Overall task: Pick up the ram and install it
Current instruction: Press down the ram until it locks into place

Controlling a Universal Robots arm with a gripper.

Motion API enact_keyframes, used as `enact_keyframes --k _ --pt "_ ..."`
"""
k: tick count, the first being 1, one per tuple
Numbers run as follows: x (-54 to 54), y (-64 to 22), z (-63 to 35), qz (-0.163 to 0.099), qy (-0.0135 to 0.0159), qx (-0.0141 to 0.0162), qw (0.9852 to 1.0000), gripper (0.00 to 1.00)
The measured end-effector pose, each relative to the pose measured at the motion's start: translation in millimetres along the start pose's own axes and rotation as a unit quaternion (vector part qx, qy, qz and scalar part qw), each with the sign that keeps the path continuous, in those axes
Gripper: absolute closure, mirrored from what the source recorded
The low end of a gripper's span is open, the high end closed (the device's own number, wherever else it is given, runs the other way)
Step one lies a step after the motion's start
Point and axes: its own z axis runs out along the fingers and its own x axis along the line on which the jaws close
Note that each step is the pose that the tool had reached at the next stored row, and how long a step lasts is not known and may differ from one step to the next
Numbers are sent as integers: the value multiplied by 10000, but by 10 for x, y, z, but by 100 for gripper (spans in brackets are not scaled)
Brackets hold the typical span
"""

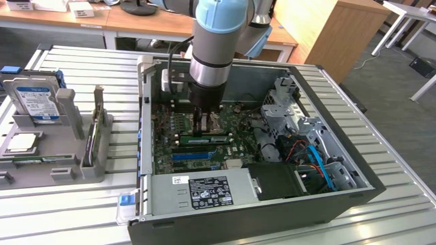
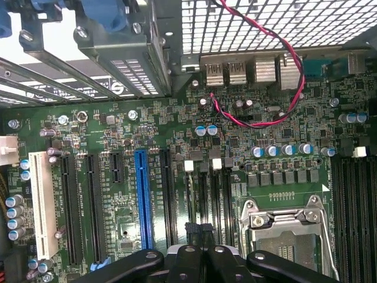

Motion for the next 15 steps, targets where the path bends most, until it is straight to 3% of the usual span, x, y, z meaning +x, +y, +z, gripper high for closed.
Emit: enact_keyframes --k 15 --pt "0 -12 32 0 1 -1 10000 89"
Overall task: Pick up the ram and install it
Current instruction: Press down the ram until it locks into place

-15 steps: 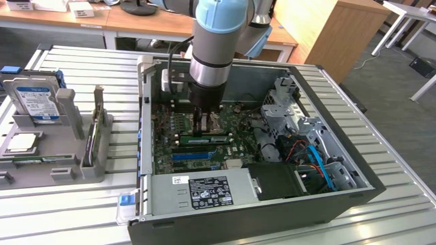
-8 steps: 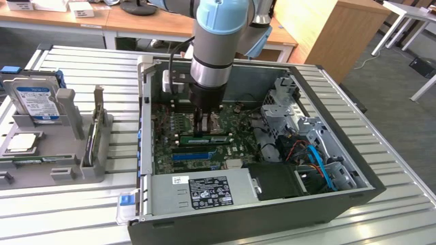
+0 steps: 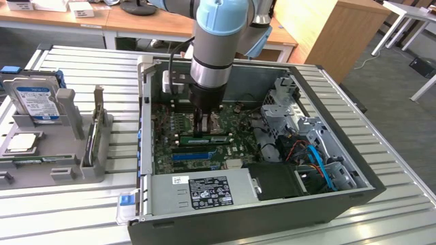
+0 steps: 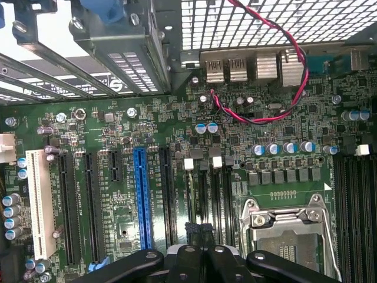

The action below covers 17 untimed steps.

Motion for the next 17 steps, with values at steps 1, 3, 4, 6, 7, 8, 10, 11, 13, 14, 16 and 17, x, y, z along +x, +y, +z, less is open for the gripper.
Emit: enact_keyframes --k 1,3,4,6,7,8,10,11,13,14,16,17 --pt "0 0 0 0 0 0 10000 89" --pt "0 0 0 0 0 0 10000 89" --pt "0 0 0 0 0 0 10000 89" --pt "0 0 8 0 -1 0 10000 89" --pt "0 0 12 0 0 0 10000 89" --pt "0 0 14 0 1 0 10000 89" --pt "1 0 14 0 1 0 10000 89" --pt "0 0 15 0 0 0 10000 89" --pt "0 0 18 0 -1 0 10000 89" --pt "0 0 23 0 0 0 10000 89" --pt "0 0 28 0 -1 0 10000 89" --pt "0 0 28 0 -1 0 10000 89"
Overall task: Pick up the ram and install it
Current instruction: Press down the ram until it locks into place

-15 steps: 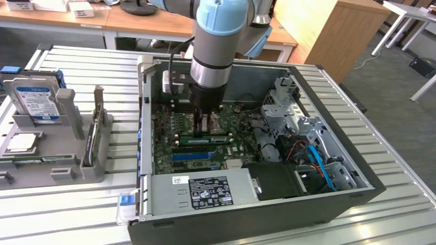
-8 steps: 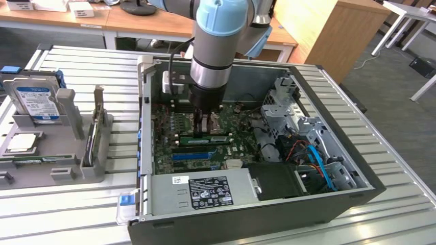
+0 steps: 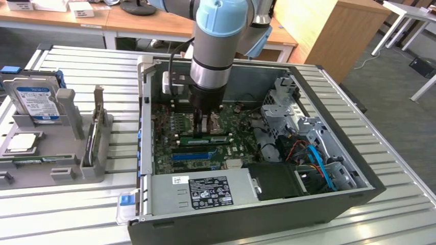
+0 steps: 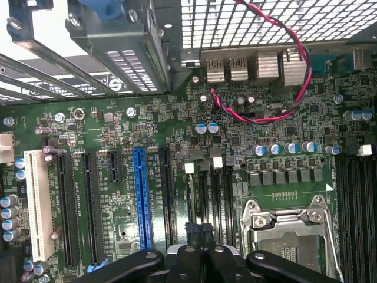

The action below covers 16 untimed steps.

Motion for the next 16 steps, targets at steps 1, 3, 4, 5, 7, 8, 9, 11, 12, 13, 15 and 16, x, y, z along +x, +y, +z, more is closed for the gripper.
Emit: enact_keyframes --k 1,3,4,5,7,8,9,11,12,13,15,16 --pt "0 0 0 0 0 0 10000 89" --pt "0 0 0 0 0 0 10000 89" --pt "0 0 2 0 0 0 10000 89" --pt "0 0 7 0 -2 0 10000 89" --pt "0 0 7 0 0 0 10000 89" --pt "0 0 7 0 0 0 10000 89" --pt "0 0 7 0 0 0 10000 89" --pt "0 0 7 0 0 0 10000 89" --pt "0 0 7 0 -1 0 10000 89" --pt "0 0 7 0 0 0 10000 89" --pt "-1 -1 2 0 -3 1 10000 89" --pt "-2 -1 -7 0 -7 4 10000 89"
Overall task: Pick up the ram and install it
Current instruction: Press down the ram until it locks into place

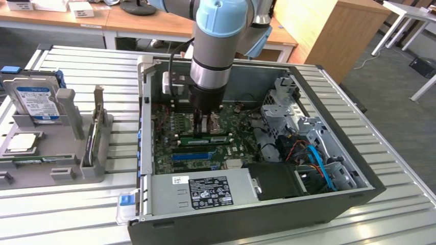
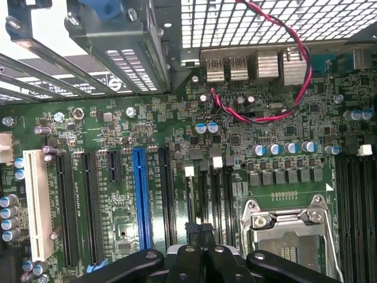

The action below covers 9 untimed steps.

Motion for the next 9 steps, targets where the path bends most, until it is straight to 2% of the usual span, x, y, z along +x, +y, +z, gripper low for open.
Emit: enact_keyframes --k 9 --pt "0 0 -188 0 6 -4 10000 89"
